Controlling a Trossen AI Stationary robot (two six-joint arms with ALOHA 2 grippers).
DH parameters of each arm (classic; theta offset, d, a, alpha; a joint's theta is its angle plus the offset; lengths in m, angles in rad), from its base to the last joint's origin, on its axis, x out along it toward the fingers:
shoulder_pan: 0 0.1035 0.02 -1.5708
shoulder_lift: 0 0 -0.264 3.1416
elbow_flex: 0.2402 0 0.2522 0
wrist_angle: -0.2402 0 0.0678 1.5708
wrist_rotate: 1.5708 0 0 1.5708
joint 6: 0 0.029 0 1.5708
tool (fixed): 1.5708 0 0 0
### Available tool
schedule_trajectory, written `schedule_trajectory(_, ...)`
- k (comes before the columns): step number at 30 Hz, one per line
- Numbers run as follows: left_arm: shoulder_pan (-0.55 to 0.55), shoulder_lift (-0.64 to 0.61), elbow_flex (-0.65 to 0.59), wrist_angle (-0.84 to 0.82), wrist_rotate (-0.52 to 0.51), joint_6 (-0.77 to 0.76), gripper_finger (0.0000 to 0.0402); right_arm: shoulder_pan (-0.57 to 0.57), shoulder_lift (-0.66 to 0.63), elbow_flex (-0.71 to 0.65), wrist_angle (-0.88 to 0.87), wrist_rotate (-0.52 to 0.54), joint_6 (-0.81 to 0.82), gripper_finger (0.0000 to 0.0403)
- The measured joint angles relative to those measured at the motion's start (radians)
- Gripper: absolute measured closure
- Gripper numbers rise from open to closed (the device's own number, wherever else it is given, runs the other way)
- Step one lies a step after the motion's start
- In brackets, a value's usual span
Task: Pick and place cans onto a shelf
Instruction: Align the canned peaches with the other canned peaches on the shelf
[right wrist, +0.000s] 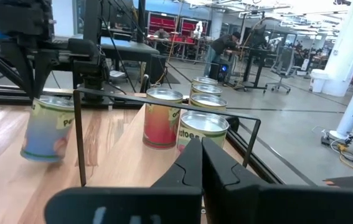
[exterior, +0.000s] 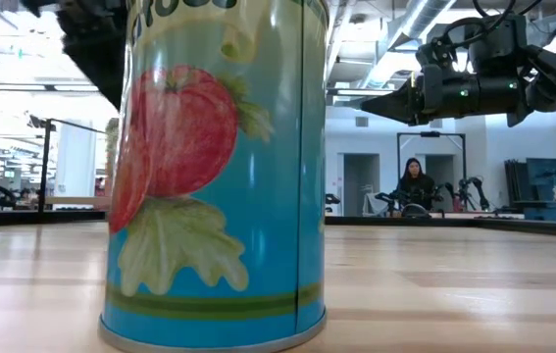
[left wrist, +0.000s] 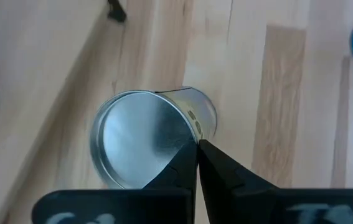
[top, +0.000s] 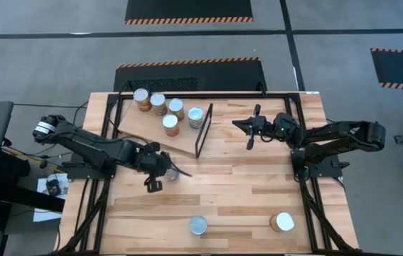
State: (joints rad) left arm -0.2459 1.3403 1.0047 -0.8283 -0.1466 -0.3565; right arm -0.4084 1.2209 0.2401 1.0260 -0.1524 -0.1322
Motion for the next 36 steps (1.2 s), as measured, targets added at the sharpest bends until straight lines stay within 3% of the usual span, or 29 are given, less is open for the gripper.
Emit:
schedule_trajectory(5, 0.089, 0.0, 0.061, 0.01, 0.071, 0.141, 0.0401, 0.0, 0.0, 0.0, 0.0, 0.0, 0.0, 0.0391)
schedule_trajectory(8, 0.132, -0.001, 0.132, -0.093, 0.086, 0.208, 0.0401, 0.0, 0.0, 0.0, 0.0, 0.0, 0.0, 0.0391)
schedule_trajectory(16, 0.25, -0.002, 0.195, -0.5, -0.054, 0.276, 0.0402, 0.0, 0.0, 0.0, 0.0, 0.0, 0.0, 0.0391)
schedule_trajectory(24, 0.375, -0.002, 0.183, -0.467, -0.14, 0.457, 0.0401, 0.0, 0.0, 0.0, -0.005, 0.0, 0.0, 0.0391)
schedule_trajectory(36, 0.586, -0.002, 0.183, -0.335, -0.113, 0.662, 0.0401, 0.0, 0.0, 0.0, -0.009, 0.0, 0.0, 0.0391)
